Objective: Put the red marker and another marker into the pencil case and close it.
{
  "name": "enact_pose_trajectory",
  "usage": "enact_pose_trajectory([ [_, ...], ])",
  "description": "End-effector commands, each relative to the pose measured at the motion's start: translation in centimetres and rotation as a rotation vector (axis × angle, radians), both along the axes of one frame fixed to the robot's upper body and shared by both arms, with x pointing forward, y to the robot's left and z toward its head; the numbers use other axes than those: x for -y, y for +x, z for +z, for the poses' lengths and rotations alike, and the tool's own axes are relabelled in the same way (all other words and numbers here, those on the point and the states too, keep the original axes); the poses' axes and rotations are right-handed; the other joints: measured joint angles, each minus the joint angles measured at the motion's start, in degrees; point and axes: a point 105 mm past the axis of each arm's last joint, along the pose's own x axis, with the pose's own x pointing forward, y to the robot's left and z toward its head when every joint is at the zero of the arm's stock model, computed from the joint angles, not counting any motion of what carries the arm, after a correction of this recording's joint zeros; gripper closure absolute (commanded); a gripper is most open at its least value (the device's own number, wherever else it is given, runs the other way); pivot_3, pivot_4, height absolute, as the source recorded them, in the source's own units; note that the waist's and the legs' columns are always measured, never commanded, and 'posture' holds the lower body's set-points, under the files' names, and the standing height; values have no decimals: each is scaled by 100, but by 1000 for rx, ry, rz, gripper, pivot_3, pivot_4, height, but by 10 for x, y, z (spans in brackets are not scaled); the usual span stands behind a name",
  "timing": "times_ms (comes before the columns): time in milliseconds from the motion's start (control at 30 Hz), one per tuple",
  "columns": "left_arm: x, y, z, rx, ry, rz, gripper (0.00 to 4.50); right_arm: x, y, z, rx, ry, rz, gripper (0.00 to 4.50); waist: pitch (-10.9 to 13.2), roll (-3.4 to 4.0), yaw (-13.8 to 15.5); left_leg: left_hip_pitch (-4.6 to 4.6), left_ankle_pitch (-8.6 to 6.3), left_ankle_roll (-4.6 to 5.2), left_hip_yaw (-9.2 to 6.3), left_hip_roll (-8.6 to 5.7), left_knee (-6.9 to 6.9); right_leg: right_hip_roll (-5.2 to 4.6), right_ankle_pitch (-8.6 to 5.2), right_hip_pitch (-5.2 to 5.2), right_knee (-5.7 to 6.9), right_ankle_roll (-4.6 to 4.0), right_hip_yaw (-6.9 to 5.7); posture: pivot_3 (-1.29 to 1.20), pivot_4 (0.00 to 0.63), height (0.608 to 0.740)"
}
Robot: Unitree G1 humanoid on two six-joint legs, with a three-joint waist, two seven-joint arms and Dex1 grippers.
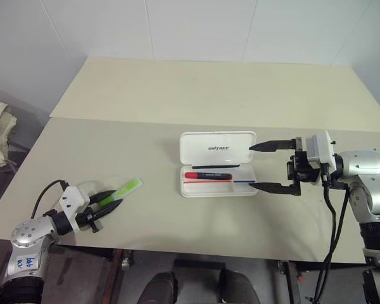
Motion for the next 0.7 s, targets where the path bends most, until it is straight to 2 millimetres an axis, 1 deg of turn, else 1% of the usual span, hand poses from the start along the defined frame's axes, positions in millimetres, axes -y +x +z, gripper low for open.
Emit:
enact_pose_trajectory([
  [33, 7, 1, -7, -19, -2, 9, 3366, 3, -5, 9, 51, -7, 8, 0, -1, 0, 4, 0, 2, -1, 0, 0, 0, 0, 1, 1, 1, -1, 0, 0, 150, 740],
  [133, 20, 4, 10, 39, -45, -41, 3366, 5, -5, 7, 50, -9, 3, 0, -1, -1, 14, -2, 3, 0, -2, -1, 2, -1, 3, 2, 0, -4, 0, 0, 150, 740],
  [200, 29, 5, 26, 79, -76, -89, 3366, 7, -3, 5, 47, -7, -9, 0, -1, -6, 12, -7, 2, 1, -6, -3, 3, -2, 4, -1, -2, -4, 0, 0, 150, 740],
  [267, 35, 4, 37, 102, -96, -125, 3366, 9, -1, 4, 45, -5, -19, 0, -3, -18, -8, -10, -2, 2, -10, -2, 0, -1, 5, -8, 0, -5, 0, 0, 150, 740],
  [400, 51, 5, 60, 125, -102, -236, 3366, 16, 2, -3, 42, -7, -56, 0, -3, -20, -22, -11, -9, 0, -11, -2, -8, 0, 5, -16, 2, -6, -2, 0, 150, 740],
  [500, 60, 7, 70, 132, -97, -286, 3366, 19, 2, -6, 40, -8, -77, 0, -1, -17, -22, -11, -12, 2, -9, -4, -9, -1, 5, -16, -2, -6, -4, 0, 150, 740],
  [567, 73, 10, 79, 142, -91, -359, 3366, 26, 1, -11, 30, -13, -105, 0, -1, -18, -10, -13, -13, 4, -6, -4, -9, -1, 5, -15, -9, -6, -4, 0, 150, 740],
  [600, 82, 12, 83, 146, -84, -407, 3366, 30, 0, -15, 21, -14, -127, 0, 0, -19, -6, -14, -13, 4, 0, -5, -7, -1, 5, -13, -9, -5, -8, 0, 150, 740],
  [700, 100, 18, 86, 141, -69, -480, 3366, 37, -4, -22, 14, -23, -161, 0, 1, -22, 11, -21, -12, 4, 18, -5, -2, 0, 5, -10, -9, -6, -19, 0, 150, 740],
])
